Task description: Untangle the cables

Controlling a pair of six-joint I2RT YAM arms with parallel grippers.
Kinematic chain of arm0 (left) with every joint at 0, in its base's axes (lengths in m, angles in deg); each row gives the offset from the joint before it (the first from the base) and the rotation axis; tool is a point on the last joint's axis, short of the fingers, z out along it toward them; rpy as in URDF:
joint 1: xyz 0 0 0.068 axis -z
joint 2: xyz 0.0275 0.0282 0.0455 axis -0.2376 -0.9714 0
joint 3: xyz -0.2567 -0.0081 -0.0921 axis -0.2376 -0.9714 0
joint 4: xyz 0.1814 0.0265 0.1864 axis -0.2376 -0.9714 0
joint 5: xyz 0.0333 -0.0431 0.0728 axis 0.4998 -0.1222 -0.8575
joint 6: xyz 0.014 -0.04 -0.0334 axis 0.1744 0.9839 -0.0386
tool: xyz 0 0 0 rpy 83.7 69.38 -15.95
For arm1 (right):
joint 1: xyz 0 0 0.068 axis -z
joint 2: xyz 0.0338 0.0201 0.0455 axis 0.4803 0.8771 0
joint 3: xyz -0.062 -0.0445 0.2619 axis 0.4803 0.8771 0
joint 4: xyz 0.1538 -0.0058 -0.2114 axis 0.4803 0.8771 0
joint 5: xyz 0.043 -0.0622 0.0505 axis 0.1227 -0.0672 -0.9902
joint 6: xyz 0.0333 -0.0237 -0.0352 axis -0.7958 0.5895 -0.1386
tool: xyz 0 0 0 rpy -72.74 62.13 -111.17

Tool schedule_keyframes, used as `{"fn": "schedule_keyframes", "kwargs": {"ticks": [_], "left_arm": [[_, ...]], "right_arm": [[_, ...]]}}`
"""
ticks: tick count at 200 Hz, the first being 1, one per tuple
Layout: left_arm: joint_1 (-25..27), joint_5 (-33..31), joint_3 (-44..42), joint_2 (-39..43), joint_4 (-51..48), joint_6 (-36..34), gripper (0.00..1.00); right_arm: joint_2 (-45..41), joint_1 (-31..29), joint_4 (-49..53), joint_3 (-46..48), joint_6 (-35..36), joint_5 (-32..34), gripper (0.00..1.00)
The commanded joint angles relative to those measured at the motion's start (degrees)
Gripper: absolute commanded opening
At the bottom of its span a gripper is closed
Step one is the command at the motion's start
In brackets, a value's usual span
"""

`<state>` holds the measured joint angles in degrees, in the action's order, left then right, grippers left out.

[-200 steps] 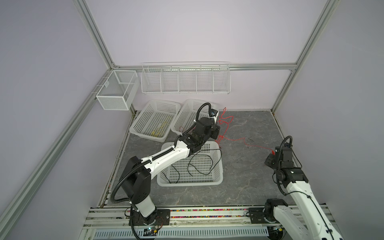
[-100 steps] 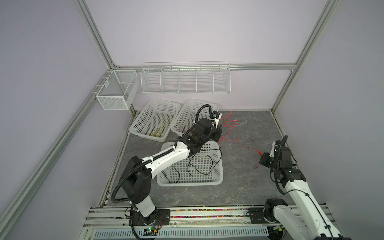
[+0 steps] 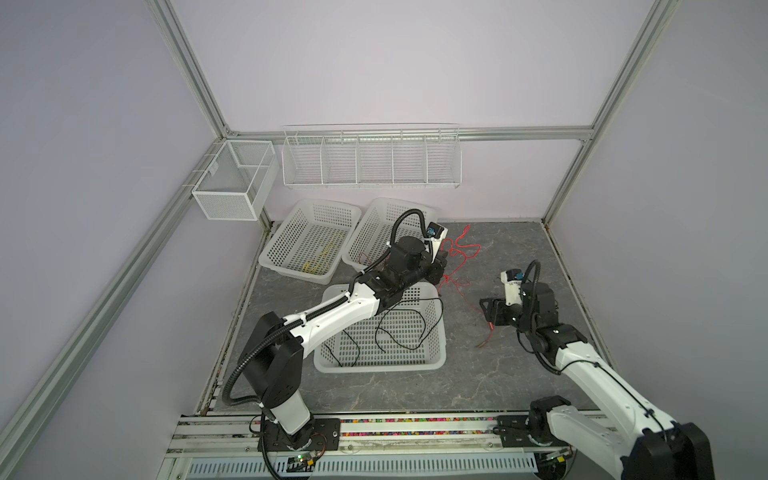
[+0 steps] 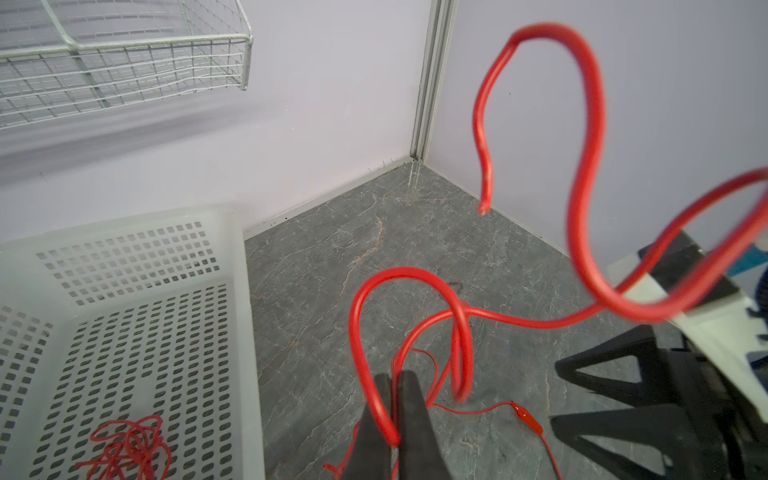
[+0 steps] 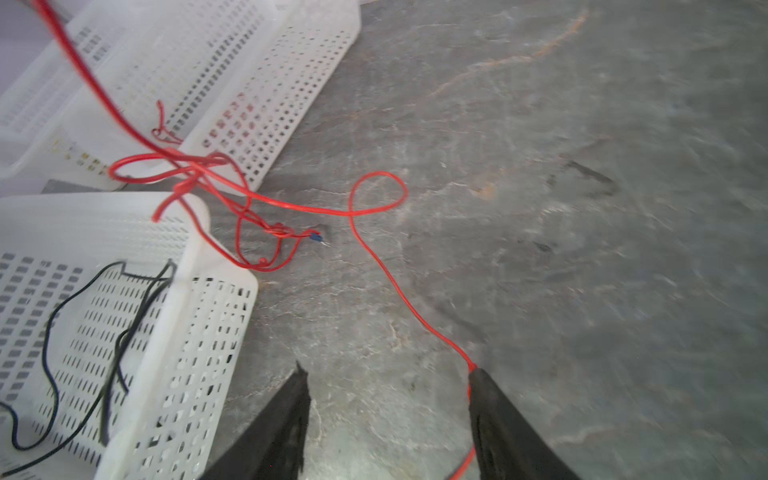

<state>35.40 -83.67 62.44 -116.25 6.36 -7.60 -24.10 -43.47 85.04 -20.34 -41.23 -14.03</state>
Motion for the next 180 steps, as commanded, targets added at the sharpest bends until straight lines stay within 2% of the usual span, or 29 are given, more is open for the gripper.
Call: {"fn": "schedule_keyframes", "kwargs": {"ticks": [1, 72, 131, 156, 180], "left_arm": [[0.14, 2.75, 2.62, 2.48, -0.68, -0.09, 0.00], [0.10, 6.40, 4.46, 2.81, -1.30, 1.68, 0.00], [0.07, 7.60, 4.71, 3.02, -1.53, 2.65, 0.00], [0.10, 8.18, 4.85, 3.11, -1.14, 3.10, 0.00], [0.13, 8.35, 5.20, 3.12, -1.22, 3.36, 0.00]], "right_arm": [[4.17, -2.82, -12.30, 0.30, 3.91, -0.45, 0.64], [13.74, -6.98, -28.47, -0.12, 5.04, -1.69, 0.65], [16.30, -8.59, -29.51, -2.59, 5.87, -0.51, 0.63], [17.68, -8.66, -29.42, -3.47, 5.89, -1.33, 0.54], [19.18, -8.77, -29.16, -4.08, 5.71, -1.80, 0.40]]}}
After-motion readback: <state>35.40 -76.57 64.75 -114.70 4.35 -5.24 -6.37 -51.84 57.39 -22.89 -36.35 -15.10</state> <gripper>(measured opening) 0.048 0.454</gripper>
